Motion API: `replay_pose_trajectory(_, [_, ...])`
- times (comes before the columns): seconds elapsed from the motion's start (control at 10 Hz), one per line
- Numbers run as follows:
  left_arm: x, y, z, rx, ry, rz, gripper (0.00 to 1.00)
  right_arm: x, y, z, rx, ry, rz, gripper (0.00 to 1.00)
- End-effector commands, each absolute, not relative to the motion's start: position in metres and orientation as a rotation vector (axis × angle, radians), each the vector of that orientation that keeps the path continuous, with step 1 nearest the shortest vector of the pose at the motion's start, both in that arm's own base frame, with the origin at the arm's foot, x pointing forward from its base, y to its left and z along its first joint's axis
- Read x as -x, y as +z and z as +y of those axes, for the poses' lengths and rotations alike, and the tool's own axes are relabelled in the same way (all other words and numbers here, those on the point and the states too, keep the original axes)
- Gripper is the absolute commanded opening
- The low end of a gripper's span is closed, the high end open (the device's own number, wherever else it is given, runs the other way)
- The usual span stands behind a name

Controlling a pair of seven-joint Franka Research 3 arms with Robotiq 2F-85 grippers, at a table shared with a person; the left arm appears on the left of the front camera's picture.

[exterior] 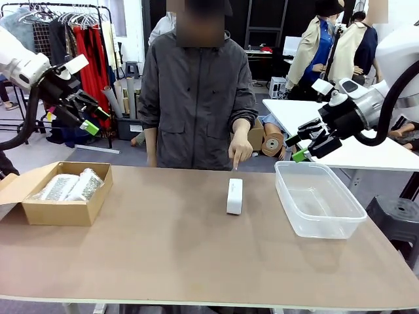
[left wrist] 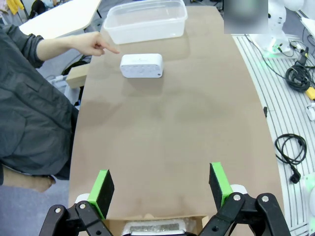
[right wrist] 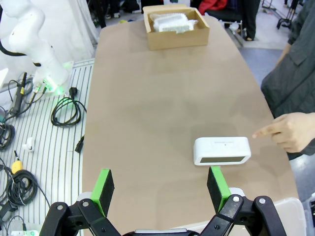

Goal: Separate and place wrapped and unwrapped clocks.
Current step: Pick up the Digital clock indicated by the person.

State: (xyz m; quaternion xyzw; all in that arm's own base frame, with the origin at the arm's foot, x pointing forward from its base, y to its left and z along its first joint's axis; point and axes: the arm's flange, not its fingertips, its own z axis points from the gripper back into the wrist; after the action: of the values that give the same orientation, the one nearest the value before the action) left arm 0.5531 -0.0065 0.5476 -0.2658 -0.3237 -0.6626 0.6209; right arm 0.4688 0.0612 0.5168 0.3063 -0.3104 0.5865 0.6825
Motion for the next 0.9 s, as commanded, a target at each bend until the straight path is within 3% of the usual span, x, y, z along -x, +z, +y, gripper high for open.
replay_pose_trajectory(0.0, [-0.5509,0.5495,-0.007,0.607,-1.525,-0.749,1.0,-0.4675,0.5171,0.0618,-0.687,1.319,-0.698,1.0])
replay_pose_trajectory(0.8, [-0.5509,0.5495,-0.007,0.607,-1.525,-0.749,1.0,-0.4675,0.5171,0.0618,-0.687,1.319,-0.698,1.0])
